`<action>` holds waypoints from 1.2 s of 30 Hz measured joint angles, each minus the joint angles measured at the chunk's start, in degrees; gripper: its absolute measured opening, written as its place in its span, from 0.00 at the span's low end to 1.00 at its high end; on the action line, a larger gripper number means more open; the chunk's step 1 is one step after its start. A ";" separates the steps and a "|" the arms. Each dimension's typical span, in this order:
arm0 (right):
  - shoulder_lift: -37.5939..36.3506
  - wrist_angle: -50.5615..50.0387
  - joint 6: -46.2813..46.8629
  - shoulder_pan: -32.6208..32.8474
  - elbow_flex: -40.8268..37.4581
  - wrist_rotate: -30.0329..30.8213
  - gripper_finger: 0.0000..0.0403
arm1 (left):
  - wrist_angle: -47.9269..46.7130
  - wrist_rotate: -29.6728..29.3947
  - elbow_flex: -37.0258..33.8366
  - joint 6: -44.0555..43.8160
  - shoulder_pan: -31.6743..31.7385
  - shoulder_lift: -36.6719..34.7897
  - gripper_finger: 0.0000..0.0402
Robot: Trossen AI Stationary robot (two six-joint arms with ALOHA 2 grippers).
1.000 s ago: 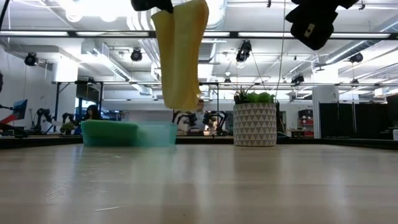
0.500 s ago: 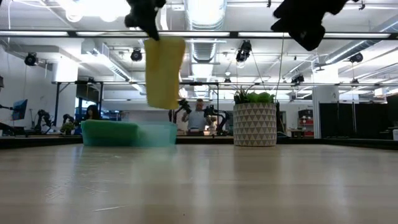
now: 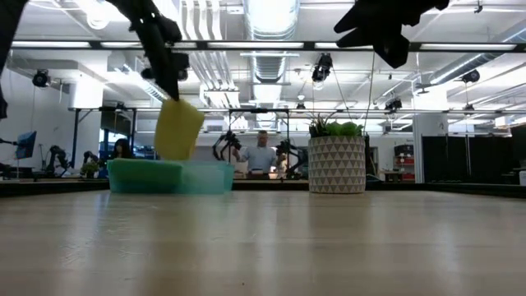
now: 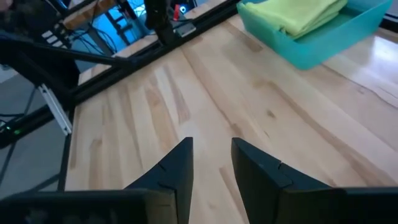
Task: Fold microfiber towels
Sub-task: Put the yellow microfiber cloth into the blue bin
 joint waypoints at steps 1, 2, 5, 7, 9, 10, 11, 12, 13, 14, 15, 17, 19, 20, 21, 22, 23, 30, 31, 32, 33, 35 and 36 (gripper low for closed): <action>-0.04 -0.04 -0.02 -0.04 0.17 0.00 0.26 | -0.93 0.48 -0.54 -0.73 -0.05 1.10 0.00; -0.04 -0.06 -0.05 -0.04 0.35 0.02 0.26 | -2.12 0.83 -1.21 -1.31 -0.24 2.22 0.00; -0.04 -0.10 -0.22 -0.06 0.60 0.04 0.26 | -3.96 1.78 -4.38 -2.83 -1.95 5.61 0.00; -0.04 -0.10 0.04 -0.06 0.69 0.05 0.26 | -3.91 2.19 -6.88 -2.85 -2.59 7.18 0.00; -0.04 -0.10 1.10 -0.06 0.76 0.05 0.26 | -2.90 2.53 -8.98 -2.88 -3.18 7.75 0.00; -0.04 -0.10 1.91 -0.04 0.78 0.04 0.26 | -2.43 2.63 -9.65 -2.89 -3.30 7.78 0.00; -0.04 -0.12 2.69 -0.01 0.76 0.01 0.26 | -2.15 2.63 -10.18 -2.85 -3.32 7.76 0.00; -0.04 -0.11 3.40 0.07 0.76 -0.05 0.26 | -1.94 2.63 -10.69 -2.68 -3.30 7.63 0.00; -0.04 -0.10 3.87 0.10 0.77 -0.20 0.26 | -1.91 2.78 -11.12 -1.96 -3.34 7.46 0.00; -0.04 -0.12 4.31 0.17 0.76 -0.28 0.26 | -1.96 3.28 -11.52 -1.00 -3.34 7.12 0.00; -0.04 -0.10 4.82 0.36 0.76 -0.38 0.26 | -1.95 3.84 -11.80 -0.22 -3.32 6.57 0.00; -0.04 -0.12 5.27 0.49 0.76 -0.52 0.26 | -1.94 4.80 -12.14 1.05 -3.45 5.11 0.00; -0.04 -0.12 5.40 0.73 0.76 -0.72 0.26 | -2.07 5.62 -12.64 3.03 -3.54 3.42 0.00; -0.04 -0.11 5.40 0.73 0.76 -0.76 0.26 | -2.27 5.77 -12.76 3.51 -3.71 2.69 0.00; -0.04 -0.11 5.41 0.75 0.76 -0.79 0.26 | -2.40 5.80 -12.81 3.74 -3.86 1.99 0.00; -0.04 -0.10 5.40 0.75 0.76 -0.81 0.26 | -2.51 5.80 -12.91 4.01 -3.97 1.24 0.00; -0.04 -0.12 5.42 0.75 0.76 -0.87 0.26 | -2.86 5.83 -13.03 4.58 -4.03 0.43 0.00; -0.04 -0.10 5.38 0.77 0.76 -1.60 0.26 | -4.89 3.66 -16.97 4.86 -4.71 -2.97 0.00; -0.04 -0.10 5.39 0.82 0.76 -1.92 0.26 | -4.85 3.94 -18.26 4.74 -4.82 -3.77 0.00; -0.04 -0.10 5.38 0.84 0.76 -2.29 0.26 | -4.97 4.15 -19.67 4.70 -4.93 -4.65 0.00; -0.04 -0.10 5.36 0.86 0.78 -2.62 0.26 | -5.01 4.16 -21.22 4.68 -5.12 -5.47 0.00; -0.04 -0.10 5.36 1.03 0.80 -2.99 0.26 | -4.99 4.35 -24.54 4.65 -5.92 -6.89 0.00; -0.04 -0.10 5.35 1.14 0.82 -3.02 0.26 | -4.97 4.46 -26.28 4.65 -6.40 -7.66 0.00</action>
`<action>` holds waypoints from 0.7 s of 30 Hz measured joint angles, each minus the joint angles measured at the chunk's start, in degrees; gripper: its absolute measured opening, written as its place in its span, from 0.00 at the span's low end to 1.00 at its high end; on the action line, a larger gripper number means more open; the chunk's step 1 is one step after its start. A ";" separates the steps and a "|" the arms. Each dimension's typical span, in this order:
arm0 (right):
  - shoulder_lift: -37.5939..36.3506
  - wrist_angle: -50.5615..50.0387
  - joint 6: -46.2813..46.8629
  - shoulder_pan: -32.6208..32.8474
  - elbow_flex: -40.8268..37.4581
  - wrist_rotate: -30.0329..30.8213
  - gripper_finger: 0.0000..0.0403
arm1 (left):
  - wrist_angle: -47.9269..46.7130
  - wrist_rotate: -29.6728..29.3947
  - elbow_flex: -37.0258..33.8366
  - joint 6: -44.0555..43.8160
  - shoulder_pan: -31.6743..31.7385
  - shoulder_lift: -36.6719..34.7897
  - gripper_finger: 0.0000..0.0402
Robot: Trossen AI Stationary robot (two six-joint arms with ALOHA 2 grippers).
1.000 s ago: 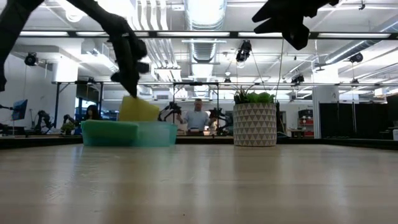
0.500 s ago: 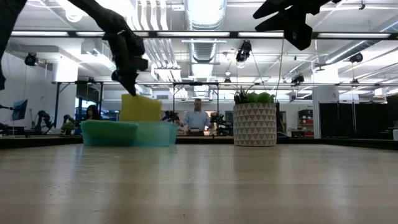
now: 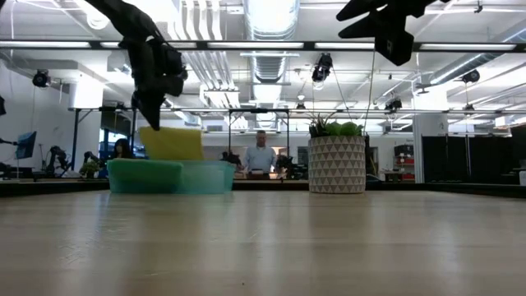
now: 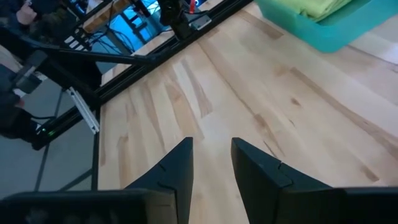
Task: Fold microfiber towels
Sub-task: Put the yellow microfiber cloth into the blue bin
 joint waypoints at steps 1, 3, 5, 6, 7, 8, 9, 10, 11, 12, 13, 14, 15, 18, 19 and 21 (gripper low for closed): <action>0.00 0.00 -0.01 0.00 0.00 0.00 0.26 | 0.04 0.11 -1.67 0.00 -0.37 -0.92 0.00; 0.00 0.01 -0.02 0.05 0.00 -0.02 0.26 | 1.19 0.16 -4.75 -0.03 -1.13 -2.77 0.00; 0.00 0.02 -0.13 0.09 0.00 -0.02 0.26 | 2.67 0.14 -7.75 -0.55 -1.82 -4.34 0.00; 0.00 0.02 -0.15 0.09 0.00 -0.02 0.26 | 3.50 0.11 -9.04 -1.36 -2.16 -5.03 0.00; 0.00 0.02 -0.15 0.09 0.00 -0.02 0.26 | 4.46 0.13 -10.32 -1.72 -2.53 -5.84 0.00; 0.00 0.02 -0.15 0.13 0.01 -0.15 0.26 | 5.52 0.15 -11.39 -2.33 -2.88 -6.56 0.00; 0.00 0.02 -0.15 0.13 0.02 -0.24 0.26 | 6.48 0.25 -12.40 -2.97 -3.19 -7.14 0.00; 0.00 0.02 -0.15 0.13 0.04 -0.24 0.26 | 7.22 0.50 -13.33 -3.50 -3.55 -7.51 0.00; 0.00 0.04 -0.15 0.13 0.04 -0.30 0.26 | 7.88 0.67 -14.16 -4.18 -3.91 -7.74 0.00; 0.00 0.04 -0.12 0.15 0.04 -0.38 0.26 | 8.54 0.85 -14.91 -4.38 -4.25 -7.84 0.00; 0.00 0.04 -0.09 0.24 0.04 -0.42 0.26 | 9.23 1.14 -15.60 -4.48 -4.66 -7.94 0.00; 0.00 0.04 -0.08 0.24 0.04 -0.43 0.26 | 9.75 1.34 -16.25 -4.51 -5.16 -8.03 0.00; 0.00 0.05 0.04 0.24 0.04 -0.44 0.26 | 10.17 1.56 -16.86 -4.50 -5.71 -8.05 0.00; 0.00 0.11 0.67 0.24 0.04 -1.78 0.26 | 10.65 1.56 -18.25 -4.50 -7.25 -8.03 0.00; 0.00 0.11 0.93 0.28 0.04 -1.92 0.26 | 10.85 1.55 -18.64 -4.50 -7.73 -8.03 0.00; 0.00 0.15 1.14 0.74 0.04 -1.96 0.26 | 10.94 0.99 -19.44 -4.50 -8.48 -8.09 0.00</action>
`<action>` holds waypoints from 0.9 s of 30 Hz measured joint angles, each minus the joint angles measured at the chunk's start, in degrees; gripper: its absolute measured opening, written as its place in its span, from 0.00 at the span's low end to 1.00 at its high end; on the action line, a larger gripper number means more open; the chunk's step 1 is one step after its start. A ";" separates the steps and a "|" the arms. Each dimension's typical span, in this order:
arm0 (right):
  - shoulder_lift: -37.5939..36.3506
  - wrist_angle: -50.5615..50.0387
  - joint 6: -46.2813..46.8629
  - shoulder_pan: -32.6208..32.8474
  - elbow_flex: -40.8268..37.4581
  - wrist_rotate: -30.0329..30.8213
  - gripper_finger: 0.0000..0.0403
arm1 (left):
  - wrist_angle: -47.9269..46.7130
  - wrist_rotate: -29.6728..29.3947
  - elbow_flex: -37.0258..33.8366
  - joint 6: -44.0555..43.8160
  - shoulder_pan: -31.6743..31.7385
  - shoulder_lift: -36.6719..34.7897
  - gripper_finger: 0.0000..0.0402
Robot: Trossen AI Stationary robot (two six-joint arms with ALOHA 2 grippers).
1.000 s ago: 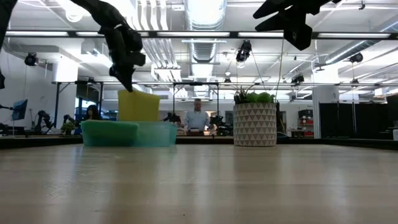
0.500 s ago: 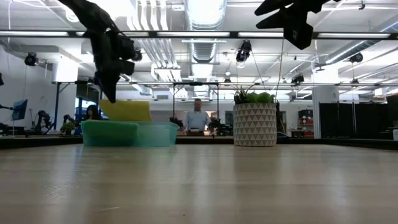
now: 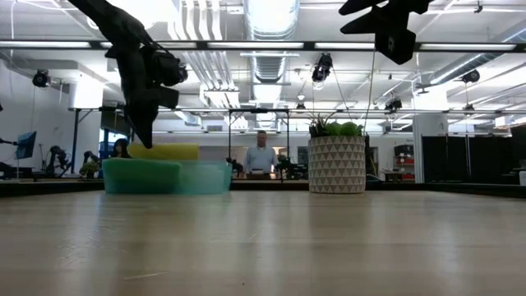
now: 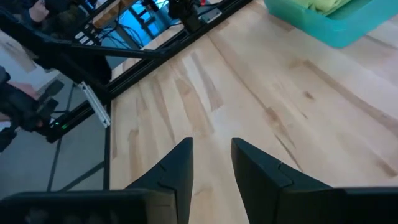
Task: Fold microfiber towels
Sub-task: Put the yellow microfiber cloth into the blue bin
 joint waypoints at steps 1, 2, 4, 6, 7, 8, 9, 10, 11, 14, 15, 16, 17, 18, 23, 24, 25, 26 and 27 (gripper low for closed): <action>0.00 0.02 0.00 0.19 0.00 0.02 0.26 | -0.06 -0.62 -0.31 0.00 -0.41 -0.10 0.00; 0.00 0.02 0.00 0.36 0.01 0.01 0.26 | -0.08 -0.99 -0.55 0.02 -0.81 -0.39 0.00; 0.00 0.02 0.19 0.73 0.00 0.02 0.26 | -0.21 -1.23 -0.69 0.02 -1.43 -0.98 0.00; 0.00 0.04 0.35 0.90 0.02 0.03 0.26 | -0.45 -2.55 -0.75 0.02 -1.93 -1.86 0.00; 0.00 0.04 0.42 0.90 0.02 0.04 0.26 | -0.45 -3.45 -0.76 0.02 -2.19 -2.40 0.00; 0.00 0.04 0.44 0.90 0.02 0.04 0.26 | -0.45 -4.22 -0.75 0.03 -2.42 -2.97 0.00; 0.00 0.04 0.42 0.90 0.02 0.06 0.26 | -0.54 -4.53 -0.74 0.06 -2.51 -3.58 0.00; 0.00 0.04 0.41 0.88 0.02 0.07 0.26 | -0.69 -4.71 -0.76 0.04 -2.52 -4.20 0.00; 0.00 0.04 0.29 0.88 0.02 0.11 0.26 | -0.99 -4.90 -0.76 0.04 -2.53 -4.80 0.00; 0.00 0.03 -0.02 0.88 0.02 0.23 0.26 | -1.51 -4.94 -1.07 0.20 -3.07 -6.28 0.00; 0.00 0.02 -0.02 0.88 0.02 0.24 0.26 | -1.68 -4.90 -1.43 0.38 -3.28 -6.55 0.00; 0.00 0.01 -0.06 0.88 0.02 0.25 0.26 | -1.90 -4.86 -1.80 0.46 -3.51 -6.67 0.00; 0.00 0.02 -0.40 0.88 0.02 0.26 0.26 | -1.86 -4.82 -2.21 0.46 -3.65 -6.65 0.00; 0.00 -0.01 -0.66 0.88 0.02 0.26 0.26 | -1.70 -4.76 -2.63 0.44 -3.73 -6.43 0.00; 0.00 -0.02 -1.01 0.88 0.02 0.28 0.26 | -3.41 -5.86 -4.26 0.02 -6.00 -5.94 0.00; 0.00 -0.02 -0.99 0.88 0.02 0.28 0.26 | -3.89 -7.19 -4.39 -0.16 -6.92 -6.54 0.00; 0.00 -0.05 -0.84 1.01 0.02 0.26 0.26 | -4.03 -8.48 -4.37 -0.34 -7.96 -7.36 0.00; 0.00 -0.08 -0.65 1.10 0.02 0.26 0.26 | -3.97 -9.06 -4.37 -0.44 -8.88 -8.26 0.00; 0.00 -0.11 -0.61 1.12 0.02 0.27 0.26 | -3.93 -9.07 -4.44 -0.46 -9.73 -9.25 0.00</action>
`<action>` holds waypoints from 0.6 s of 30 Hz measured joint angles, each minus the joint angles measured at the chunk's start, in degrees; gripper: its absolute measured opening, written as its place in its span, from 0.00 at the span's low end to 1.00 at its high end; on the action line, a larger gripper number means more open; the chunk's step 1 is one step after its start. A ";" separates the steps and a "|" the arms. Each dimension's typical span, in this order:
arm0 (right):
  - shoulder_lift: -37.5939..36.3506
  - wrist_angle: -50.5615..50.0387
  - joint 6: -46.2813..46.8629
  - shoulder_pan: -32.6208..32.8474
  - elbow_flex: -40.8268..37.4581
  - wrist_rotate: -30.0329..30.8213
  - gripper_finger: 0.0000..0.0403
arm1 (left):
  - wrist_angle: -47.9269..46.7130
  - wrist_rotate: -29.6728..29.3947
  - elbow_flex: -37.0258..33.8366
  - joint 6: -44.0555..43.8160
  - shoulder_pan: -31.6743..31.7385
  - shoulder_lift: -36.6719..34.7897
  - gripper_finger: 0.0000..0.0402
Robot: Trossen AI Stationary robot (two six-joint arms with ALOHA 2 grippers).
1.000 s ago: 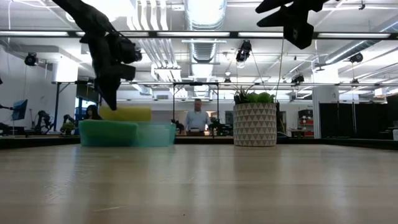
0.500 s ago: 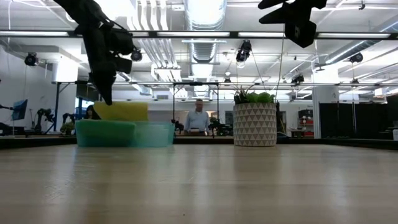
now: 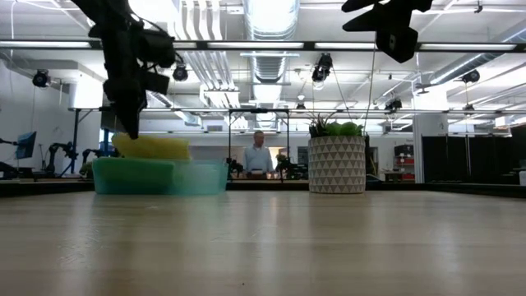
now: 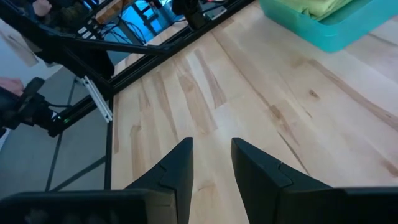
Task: Fold microfiber towels
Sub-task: Put the yellow microfiber cloth into the blue bin
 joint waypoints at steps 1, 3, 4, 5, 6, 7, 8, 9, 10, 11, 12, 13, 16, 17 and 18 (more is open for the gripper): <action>0.00 -0.01 -0.03 0.00 0.00 -0.01 0.26 | 0.09 0.00 -0.30 0.00 -0.69 -0.91 0.00; 0.00 -0.02 -0.19 0.00 0.00 -0.01 0.26 | 0.65 0.00 -1.36 -0.24 -1.80 -1.76 0.00; 0.00 -0.02 -0.38 0.00 0.00 0.01 0.26 | 1.10 -0.06 -2.00 -0.76 -2.09 -1.75 0.00; 0.00 -0.02 -0.56 0.00 0.00 0.01 0.26 | 1.59 -0.07 -2.62 -1.00 -2.20 -1.63 0.00; 0.00 -0.04 -0.84 0.00 0.00 0.01 0.26 | 1.96 -0.07 -3.09 -1.05 -2.20 -1.36 0.00; 0.00 -0.04 -0.97 -0.02 0.00 0.01 0.26 | 2.35 -0.07 -3.46 -1.06 -2.21 -1.04 0.00; 0.00 -0.04 -1.22 -0.02 0.00 -0.01 0.26 | 2.64 -0.04 -3.86 -1.09 -2.20 -0.56 0.00; 0.00 -0.06 -1.48 0.00 -0.02 0.01 0.26 | 2.69 -0.03 -4.26 -1.09 -2.19 0.05 0.00; 0.00 -0.07 -1.80 -0.01 -0.02 0.00 0.26 | 2.53 -0.02 -4.63 -1.09 -2.19 0.66 0.00; 0.00 -0.07 -2.02 0.00 -0.02 0.01 0.26 | 2.18 0.19 -4.73 -1.09 -2.19 1.17 0.00; 0.00 -0.07 -2.03 0.00 -0.02 0.00 0.26 | 1.81 0.66 -4.70 -1.12 -2.22 1.42 0.00; 0.00 -0.09 -2.03 -0.02 -0.02 -0.01 0.26 | 0.66 0.79 -4.44 -1.18 -2.43 1.54 0.00; 0.00 -0.11 -2.01 0.00 -0.02 -0.01 0.26 | -0.80 0.92 -4.15 -1.10 -3.98 0.83 0.00; 0.00 -0.13 -1.99 0.00 -0.02 -0.01 0.26 | -0.29 1.09 -4.30 -1.01 -4.33 0.45 0.00; 0.00 -0.13 -1.98 0.00 -0.02 -0.01 0.26 | 0.03 1.59 -4.56 -0.72 -4.42 0.30 0.00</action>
